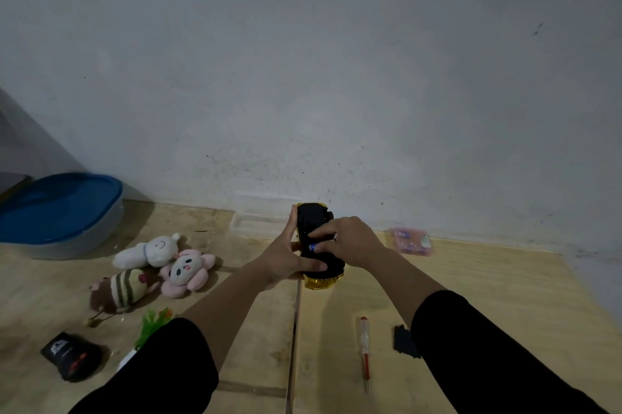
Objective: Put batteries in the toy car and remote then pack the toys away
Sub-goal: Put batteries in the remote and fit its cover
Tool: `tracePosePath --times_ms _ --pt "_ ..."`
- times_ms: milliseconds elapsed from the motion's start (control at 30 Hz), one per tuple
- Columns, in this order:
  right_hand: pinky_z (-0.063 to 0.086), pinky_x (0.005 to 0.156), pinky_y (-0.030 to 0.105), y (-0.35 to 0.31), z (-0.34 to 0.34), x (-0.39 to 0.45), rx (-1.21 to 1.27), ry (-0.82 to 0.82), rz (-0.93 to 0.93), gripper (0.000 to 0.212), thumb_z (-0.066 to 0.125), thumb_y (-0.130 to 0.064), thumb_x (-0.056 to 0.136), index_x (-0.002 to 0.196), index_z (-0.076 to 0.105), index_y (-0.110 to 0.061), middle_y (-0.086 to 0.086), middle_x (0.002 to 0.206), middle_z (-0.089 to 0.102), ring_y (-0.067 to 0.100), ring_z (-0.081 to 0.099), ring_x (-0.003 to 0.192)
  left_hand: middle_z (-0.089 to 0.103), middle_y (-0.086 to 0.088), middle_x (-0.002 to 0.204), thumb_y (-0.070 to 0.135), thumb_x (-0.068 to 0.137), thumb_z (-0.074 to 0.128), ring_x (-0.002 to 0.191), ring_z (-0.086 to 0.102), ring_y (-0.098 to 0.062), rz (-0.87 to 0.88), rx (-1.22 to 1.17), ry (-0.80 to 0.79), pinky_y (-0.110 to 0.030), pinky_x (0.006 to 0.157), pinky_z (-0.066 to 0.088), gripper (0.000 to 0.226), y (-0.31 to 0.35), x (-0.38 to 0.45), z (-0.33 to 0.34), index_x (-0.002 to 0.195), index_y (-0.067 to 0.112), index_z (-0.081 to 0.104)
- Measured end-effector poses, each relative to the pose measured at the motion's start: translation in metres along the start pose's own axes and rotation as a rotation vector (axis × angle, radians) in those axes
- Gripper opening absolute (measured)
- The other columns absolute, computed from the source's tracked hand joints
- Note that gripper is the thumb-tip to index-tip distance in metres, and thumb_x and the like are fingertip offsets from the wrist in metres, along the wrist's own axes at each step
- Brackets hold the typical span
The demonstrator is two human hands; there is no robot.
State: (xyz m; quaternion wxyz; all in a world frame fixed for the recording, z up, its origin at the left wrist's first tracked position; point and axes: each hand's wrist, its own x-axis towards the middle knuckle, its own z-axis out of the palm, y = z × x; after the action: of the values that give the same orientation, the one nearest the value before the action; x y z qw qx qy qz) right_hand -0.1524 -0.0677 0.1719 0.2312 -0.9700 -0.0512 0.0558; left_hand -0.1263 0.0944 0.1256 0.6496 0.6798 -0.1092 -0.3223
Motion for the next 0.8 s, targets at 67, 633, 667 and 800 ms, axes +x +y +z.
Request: tracePosePath --times_ms 67,633,667,800 --pt "0.047 0.094 0.033 -0.002 0.003 0.000 0.064 0.090 0.025 0.029 0.060 -0.025 0.089 0.117 0.066 -0.024 0.001 0.121 0.064 0.018 0.058 0.109 0.049 0.009 0.126 -0.001 0.069 0.081 0.113 0.058 -0.019 0.020 -0.019 0.017 -0.041 0.083 0.057 0.127 0.001 -0.001 -0.003 0.143 0.055 -0.007" --pt "0.042 0.078 0.027 -0.012 0.016 -0.016 -0.307 0.109 -0.022 0.034 0.045 -0.016 0.093 0.120 0.064 -0.023 0.000 0.118 0.060 0.020 0.057 0.103 0.051 0.013 0.119 -0.002 0.068 0.081 0.116 0.056 -0.020 0.044 -0.018 0.017 -0.046 0.086 0.055 0.128 -0.002 -0.006 -0.021 0.143 0.056 -0.006" --pt "0.040 0.076 0.026 -0.013 0.015 -0.016 -0.299 0.097 -0.014 0.033 0.046 -0.014 0.092 0.117 0.066 -0.021 0.000 0.118 0.057 0.021 0.056 0.103 0.051 0.011 0.121 -0.001 0.068 0.081 0.117 0.056 -0.021 0.032 -0.020 0.007 -0.047 0.086 0.055 0.127 -0.004 -0.007 -0.020 0.143 0.057 -0.004" --pt "0.045 0.084 0.030 -0.018 0.008 -0.008 -0.131 0.153 0.005 0.032 0.046 -0.005 0.090 0.108 0.070 -0.015 0.009 0.110 0.056 0.024 0.056 0.101 0.054 -0.003 0.127 -0.003 0.070 0.079 0.111 0.061 -0.025 -0.009 -0.074 -0.043 -0.050 0.088 0.054 0.125 -0.003 -0.010 -0.020 0.144 0.055 -0.004"
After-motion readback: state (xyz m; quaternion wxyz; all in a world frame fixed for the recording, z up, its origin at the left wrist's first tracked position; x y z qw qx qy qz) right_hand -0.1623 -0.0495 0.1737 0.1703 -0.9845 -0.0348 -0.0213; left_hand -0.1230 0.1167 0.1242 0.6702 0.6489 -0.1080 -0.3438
